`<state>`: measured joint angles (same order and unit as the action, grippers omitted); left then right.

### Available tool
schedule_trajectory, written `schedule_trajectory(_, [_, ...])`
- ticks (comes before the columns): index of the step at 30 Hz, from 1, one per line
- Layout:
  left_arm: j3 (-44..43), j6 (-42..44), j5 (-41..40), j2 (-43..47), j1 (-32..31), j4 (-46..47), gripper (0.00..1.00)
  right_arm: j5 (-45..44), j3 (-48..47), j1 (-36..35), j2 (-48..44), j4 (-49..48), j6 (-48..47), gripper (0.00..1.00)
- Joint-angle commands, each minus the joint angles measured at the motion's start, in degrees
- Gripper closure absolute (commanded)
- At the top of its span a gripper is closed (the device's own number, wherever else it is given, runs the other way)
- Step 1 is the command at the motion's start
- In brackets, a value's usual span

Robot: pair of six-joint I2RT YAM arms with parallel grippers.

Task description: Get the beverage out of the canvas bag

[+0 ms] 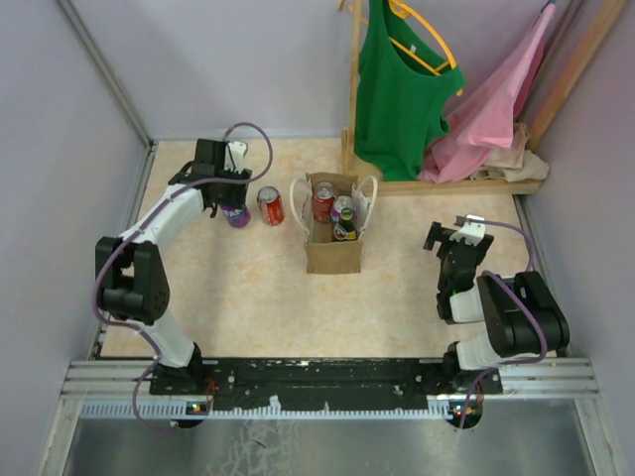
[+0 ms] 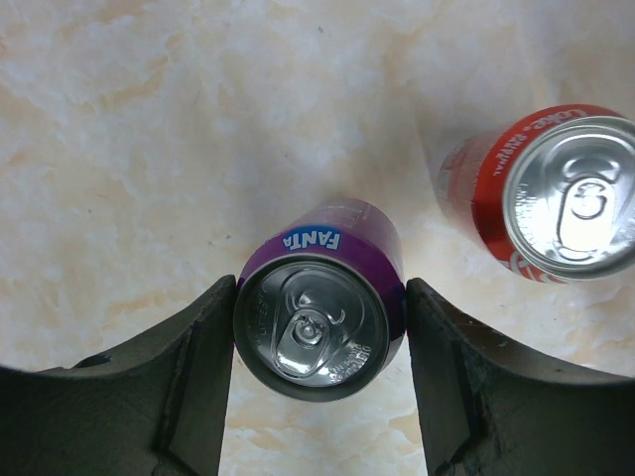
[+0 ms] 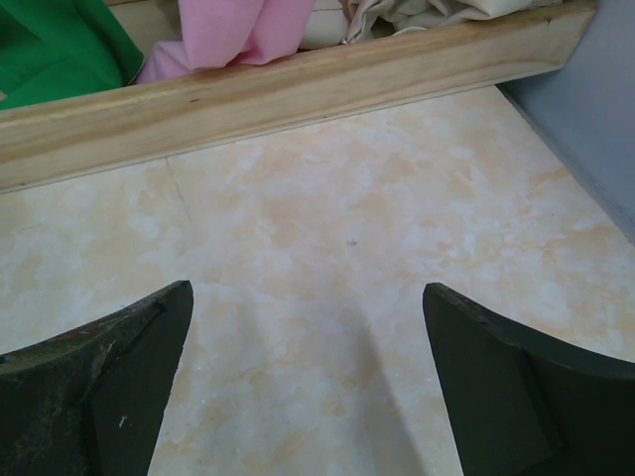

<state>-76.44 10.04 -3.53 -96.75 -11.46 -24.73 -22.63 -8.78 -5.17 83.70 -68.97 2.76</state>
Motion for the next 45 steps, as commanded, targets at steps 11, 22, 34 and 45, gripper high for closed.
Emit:
schedule_trajectory(11, [-4.16, -0.72, -2.37, -3.71, 0.39, 0.58, 0.81, -0.39, -1.07, 0.34, -0.45, -2.57, 0.14, 0.01])
schedule_trajectory(22, [-5.04, -1.01, -3.36, -3.88, 0.39, -0.05, 0.23, -0.35, -1.07, 0.34, -0.47, -2.57, 0.1, 0.01])
schedule_trajectory(34, [-6.92, -1.33, -2.58, 0.73, 0.35, 0.29, 0.09, -0.33, -1.07, 0.37, -0.47, -2.57, 0.13, 0.01])
schedule_trajectory(45, [3.92, 1.58, 16.64, 22.94, -5.45, 17.66, 0.09, -0.39, -1.07, 0.36, -0.47, -2.57, 0.11, 0.01])
